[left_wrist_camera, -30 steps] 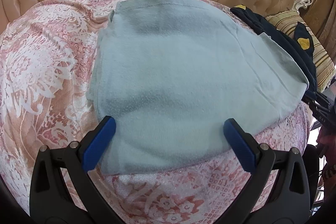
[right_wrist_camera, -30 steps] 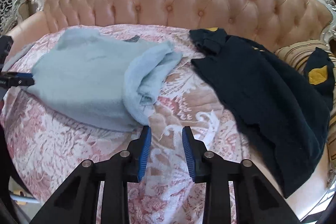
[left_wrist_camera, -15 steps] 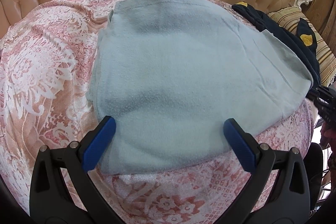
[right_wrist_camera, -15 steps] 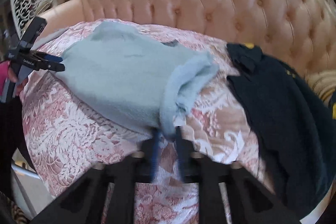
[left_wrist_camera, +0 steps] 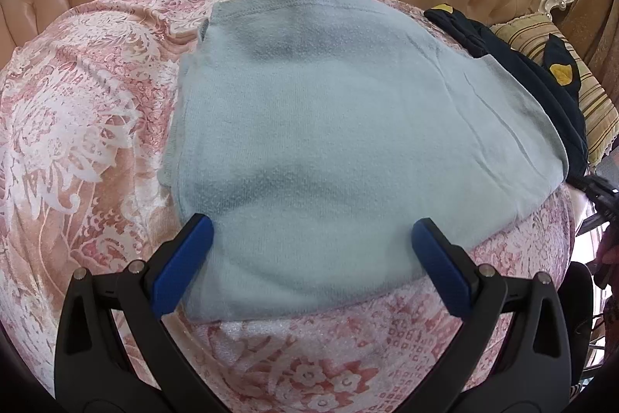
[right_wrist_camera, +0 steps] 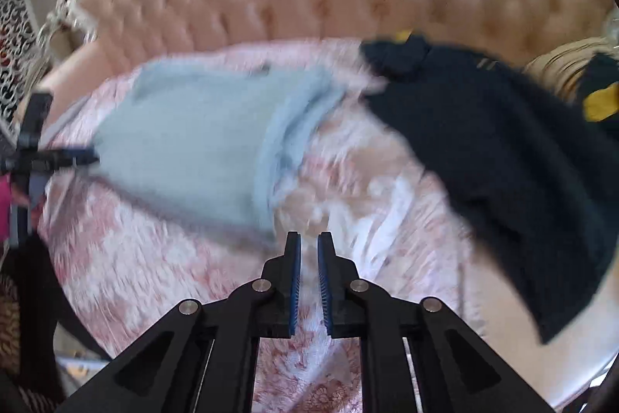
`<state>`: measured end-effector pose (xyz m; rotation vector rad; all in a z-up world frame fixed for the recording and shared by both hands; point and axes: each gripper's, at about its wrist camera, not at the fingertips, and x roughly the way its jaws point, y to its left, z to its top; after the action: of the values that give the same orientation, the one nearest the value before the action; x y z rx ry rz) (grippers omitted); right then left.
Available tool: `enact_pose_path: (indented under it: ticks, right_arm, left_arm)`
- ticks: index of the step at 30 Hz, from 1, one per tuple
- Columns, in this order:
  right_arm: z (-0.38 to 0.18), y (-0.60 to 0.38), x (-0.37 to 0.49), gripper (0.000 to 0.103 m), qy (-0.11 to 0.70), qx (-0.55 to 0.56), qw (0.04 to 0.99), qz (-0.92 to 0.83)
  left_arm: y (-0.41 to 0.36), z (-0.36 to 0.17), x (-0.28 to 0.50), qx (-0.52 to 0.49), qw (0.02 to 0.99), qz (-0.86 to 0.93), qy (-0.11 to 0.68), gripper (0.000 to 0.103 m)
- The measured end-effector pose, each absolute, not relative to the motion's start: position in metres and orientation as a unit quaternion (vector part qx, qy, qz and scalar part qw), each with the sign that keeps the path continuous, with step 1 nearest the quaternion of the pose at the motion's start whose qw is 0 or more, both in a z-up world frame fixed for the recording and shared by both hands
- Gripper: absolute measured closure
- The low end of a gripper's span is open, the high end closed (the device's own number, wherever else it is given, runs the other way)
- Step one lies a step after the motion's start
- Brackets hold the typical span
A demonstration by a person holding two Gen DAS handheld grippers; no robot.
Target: Fold clothes
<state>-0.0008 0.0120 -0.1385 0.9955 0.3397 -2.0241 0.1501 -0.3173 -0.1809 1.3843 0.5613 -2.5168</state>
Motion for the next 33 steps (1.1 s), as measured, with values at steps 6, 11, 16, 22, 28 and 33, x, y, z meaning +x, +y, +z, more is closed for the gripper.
enact_pose_path:
  ticks: [6, 11, 16, 22, 28, 33]
  right_arm:
    - [-0.139, -0.043, 0.028, 0.091, 0.225, 0.363, 0.473, -0.77]
    - [-0.159, -0.008, -0.007, 0.088, 0.183, 0.408, 0.379, -0.81]
    - [-0.143, 0.013, -0.012, 0.085, 0.171, 0.407, 0.342, -0.83]
    - [-0.124, -0.035, -0.003, 0.049, 0.186, 0.368, 0.399, -0.819]
    - [-0.107, -0.081, 0.006, 0.041, 0.198, 0.329, 0.452, -0.805]
    - [-0.127, -0.091, -0.002, 0.041, 0.163, 0.346, 0.451, -0.807]
  left_arm:
    - [-0.316, -0.181, 0.149, 0.473, 0.111, -0.854, 0.185, 0.0]
    - [-0.319, -0.181, 0.149, 0.477, 0.101, -0.853, 0.187, 0.0]
    - [-0.318, -0.18, 0.15, 0.471, 0.104, -0.856, 0.188, 0.0]
    - [-0.337, -0.152, 0.168, 0.414, 0.081, -0.874, 0.241, 0.0]
    - [-0.383, -0.125, 0.15, 0.402, 0.087, -0.883, 0.226, 0.0]
    - [-0.423, -0.144, 0.116, 0.416, 0.035, -0.876, 0.243, 0.001]
